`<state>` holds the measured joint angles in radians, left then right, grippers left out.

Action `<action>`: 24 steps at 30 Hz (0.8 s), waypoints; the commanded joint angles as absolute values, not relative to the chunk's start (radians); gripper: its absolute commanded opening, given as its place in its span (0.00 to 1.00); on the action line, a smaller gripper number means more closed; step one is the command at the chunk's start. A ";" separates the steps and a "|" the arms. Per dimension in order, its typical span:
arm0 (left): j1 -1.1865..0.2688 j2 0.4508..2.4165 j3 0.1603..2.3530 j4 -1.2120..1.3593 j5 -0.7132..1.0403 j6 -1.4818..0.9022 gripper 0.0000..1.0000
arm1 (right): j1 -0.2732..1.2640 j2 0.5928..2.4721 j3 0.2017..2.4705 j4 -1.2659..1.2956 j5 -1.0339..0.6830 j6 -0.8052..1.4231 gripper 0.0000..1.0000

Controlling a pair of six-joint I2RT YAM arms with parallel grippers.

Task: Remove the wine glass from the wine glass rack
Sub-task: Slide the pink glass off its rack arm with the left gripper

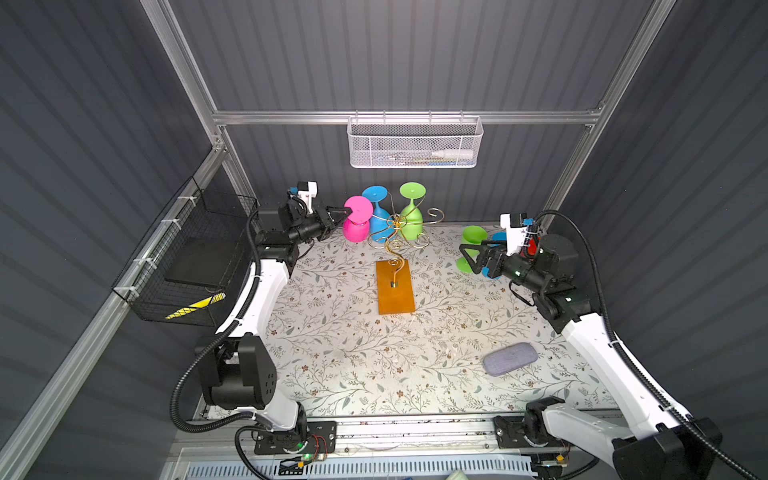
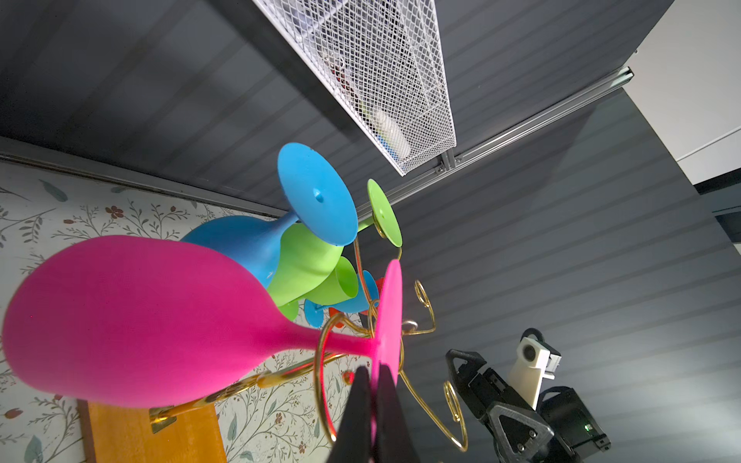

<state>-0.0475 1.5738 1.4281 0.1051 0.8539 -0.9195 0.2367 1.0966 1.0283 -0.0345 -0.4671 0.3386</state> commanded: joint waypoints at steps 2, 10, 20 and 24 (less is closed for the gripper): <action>-0.060 1.588 1.486 0.154 0.842 -0.928 0.00 | 0.242 1.085 1.032 -0.045 -0.474 0.329 0.98; -0.084 1.608 1.499 0.156 0.857 -0.928 0.00 | 0.241 1.085 1.032 -0.051 -0.471 0.324 0.99; -0.095 1.596 1.493 0.111 0.886 -0.896 0.00 | 0.242 1.088 1.031 -0.048 -0.472 0.325 0.98; -0.096 1.585 1.479 0.104 0.905 -0.889 0.00 | 0.241 1.085 1.027 -0.048 -0.471 0.325 0.98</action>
